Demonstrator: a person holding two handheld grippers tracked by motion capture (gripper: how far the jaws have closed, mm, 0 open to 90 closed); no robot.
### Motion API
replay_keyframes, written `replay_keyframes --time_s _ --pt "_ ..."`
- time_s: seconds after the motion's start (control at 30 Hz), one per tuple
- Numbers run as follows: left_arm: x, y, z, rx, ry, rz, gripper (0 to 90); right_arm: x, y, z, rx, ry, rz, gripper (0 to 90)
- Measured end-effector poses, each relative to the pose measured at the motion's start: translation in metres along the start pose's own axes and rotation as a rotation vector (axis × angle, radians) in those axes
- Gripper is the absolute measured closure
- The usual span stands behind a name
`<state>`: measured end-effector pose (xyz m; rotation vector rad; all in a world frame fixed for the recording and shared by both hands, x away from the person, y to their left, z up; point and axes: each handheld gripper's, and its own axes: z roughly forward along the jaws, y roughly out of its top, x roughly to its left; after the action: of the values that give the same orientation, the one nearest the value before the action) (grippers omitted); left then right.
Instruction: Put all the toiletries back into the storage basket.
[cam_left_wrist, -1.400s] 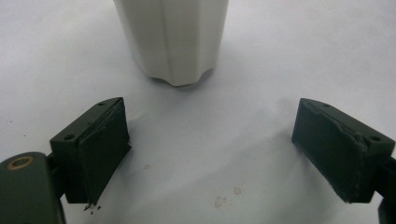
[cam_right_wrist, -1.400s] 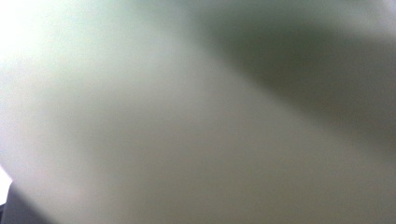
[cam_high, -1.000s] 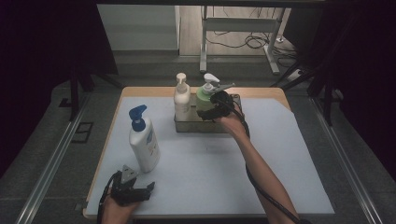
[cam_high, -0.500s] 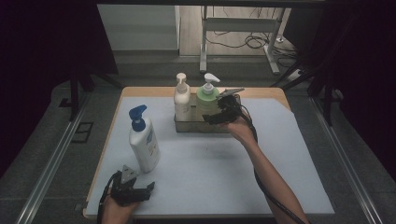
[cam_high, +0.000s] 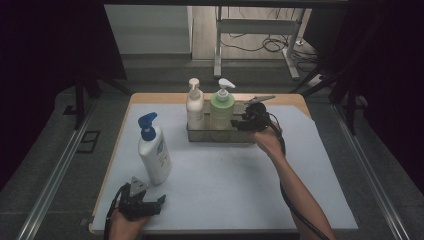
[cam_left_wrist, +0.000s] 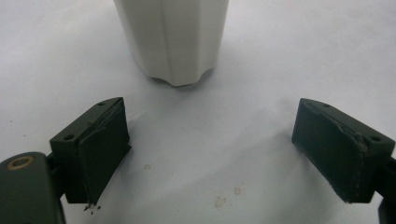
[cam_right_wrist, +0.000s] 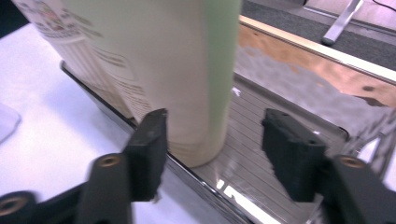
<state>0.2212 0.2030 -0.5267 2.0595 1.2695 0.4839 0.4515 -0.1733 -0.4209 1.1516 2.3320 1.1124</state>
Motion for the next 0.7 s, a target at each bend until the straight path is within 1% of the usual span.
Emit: replay_keyframes --time_s 0.03,0.07,0.1,0.17,0.23,0.3,0.37,0.4,0.53,0.63,0.7 --pt "0.000 0.000 0.000 0.000 -0.001 0.000 10.6 -0.003 -0.001 0.000 0.000 -0.022 -0.003 55.9" --pt "0.000 0.000 0.000 0.000 -0.001 -0.002 10.6 -0.003 -0.001 0.000 0.000 -0.022 -0.003 55.9" --pt "0.000 0.000 0.000 0.000 -0.001 -0.002 10.7 -0.006 -0.002 0.002 0.005 -0.034 -0.006 64.1" --pt "0.000 0.000 0.000 0.000 -0.001 0.000 10.7 -0.008 -0.002 0.005 0.010 -0.064 -0.009 71.0" --pt "0.000 0.000 0.000 0.000 -0.001 0.000 10.6 -0.011 -0.001 0.009 0.013 -0.064 -0.001 75.6" --pt "0.000 0.000 0.000 0.000 -0.001 0.000 10.6 -0.012 -0.001 0.013 0.020 -0.080 0.004 77.7" --pt "0.000 0.000 0.000 0.000 -0.002 -0.003 10.6 -0.013 0.000 0.015 0.026 -0.085 0.007 78.5" --pt "0.000 0.000 0.000 0.000 -0.002 -0.002 10.6 -0.013 0.000 0.020 0.031 -0.095 0.006 80.5" --pt "0.000 0.000 0.000 0.000 -0.002 -0.002 10.6 -0.012 0.002 0.029 0.042 -0.106 0.021 84.6" --pt "0.000 0.000 0.000 0.000 -0.001 0.000 10.7 -0.012 0.004 0.033 0.043 -0.107 0.028 86.6" --pt "0.000 0.000 0.000 0.000 -0.001 -0.001 10.6 -0.013 0.004 0.038 0.050 -0.098 0.050 89.1"
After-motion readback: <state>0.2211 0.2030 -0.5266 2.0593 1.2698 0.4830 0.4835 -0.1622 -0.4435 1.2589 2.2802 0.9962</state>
